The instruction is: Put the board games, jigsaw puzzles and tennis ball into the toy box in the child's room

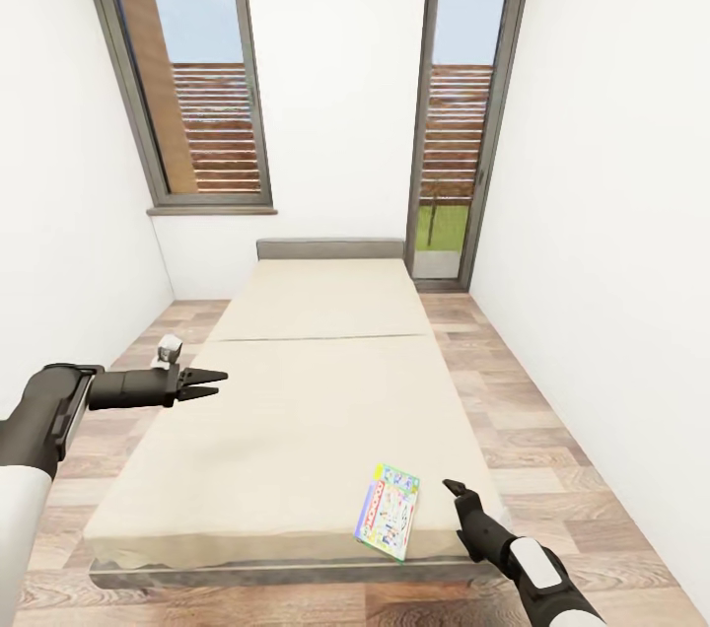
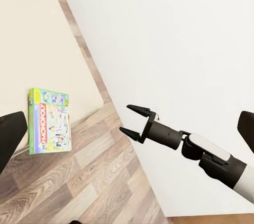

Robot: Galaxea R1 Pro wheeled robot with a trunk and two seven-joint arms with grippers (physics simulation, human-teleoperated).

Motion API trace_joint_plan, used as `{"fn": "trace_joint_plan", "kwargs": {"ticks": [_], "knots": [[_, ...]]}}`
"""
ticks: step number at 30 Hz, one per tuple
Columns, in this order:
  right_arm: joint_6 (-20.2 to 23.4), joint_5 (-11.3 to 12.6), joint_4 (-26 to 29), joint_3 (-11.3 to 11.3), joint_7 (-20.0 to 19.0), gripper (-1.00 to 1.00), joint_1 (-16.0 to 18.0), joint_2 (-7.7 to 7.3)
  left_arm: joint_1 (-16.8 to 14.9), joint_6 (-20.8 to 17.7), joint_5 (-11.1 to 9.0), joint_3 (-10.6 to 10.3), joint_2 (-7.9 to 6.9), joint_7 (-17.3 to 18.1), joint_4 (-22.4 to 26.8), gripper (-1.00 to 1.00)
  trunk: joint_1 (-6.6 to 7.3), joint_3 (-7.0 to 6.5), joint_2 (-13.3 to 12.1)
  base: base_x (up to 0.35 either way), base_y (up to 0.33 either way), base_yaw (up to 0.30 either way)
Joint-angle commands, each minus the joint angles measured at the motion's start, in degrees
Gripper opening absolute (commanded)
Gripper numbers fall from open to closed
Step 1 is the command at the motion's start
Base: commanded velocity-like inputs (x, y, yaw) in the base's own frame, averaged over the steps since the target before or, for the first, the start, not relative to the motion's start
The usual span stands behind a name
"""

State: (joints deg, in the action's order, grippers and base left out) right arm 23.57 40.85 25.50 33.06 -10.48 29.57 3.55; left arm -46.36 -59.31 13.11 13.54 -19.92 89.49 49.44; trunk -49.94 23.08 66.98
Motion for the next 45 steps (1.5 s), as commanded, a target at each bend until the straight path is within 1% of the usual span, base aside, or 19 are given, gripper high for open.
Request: {"fn": "trace_joint_plan", "kwargs": {"ticks": [1,11,45], "knots": [[0.42,0.11,0.08,0.44,-0.07,1.0,0.05,0.1,-0.05,-0.57,0.6,0.11,0.03,0.51,0.04,1.0,-0.23,0.25,0.46,0.0,0.0,0.0],[0.61,0.19,0.08,0.42,-0.17,1.0,0.05,0.39,-0.05,-0.56,0.67,0.08,0.13,0.51,0.04,1.0,-2.42,2.05,4.47,0.0,0.0,0.0],[0.97,0.26,0.08,0.29,-0.58,1.0,0.05,0.41,-0.07,-0.54,0.86,-0.09,0.14,0.51,0.04,1.0,-9.89,8.15,18.11,0.0,0.0,0.0]]}}
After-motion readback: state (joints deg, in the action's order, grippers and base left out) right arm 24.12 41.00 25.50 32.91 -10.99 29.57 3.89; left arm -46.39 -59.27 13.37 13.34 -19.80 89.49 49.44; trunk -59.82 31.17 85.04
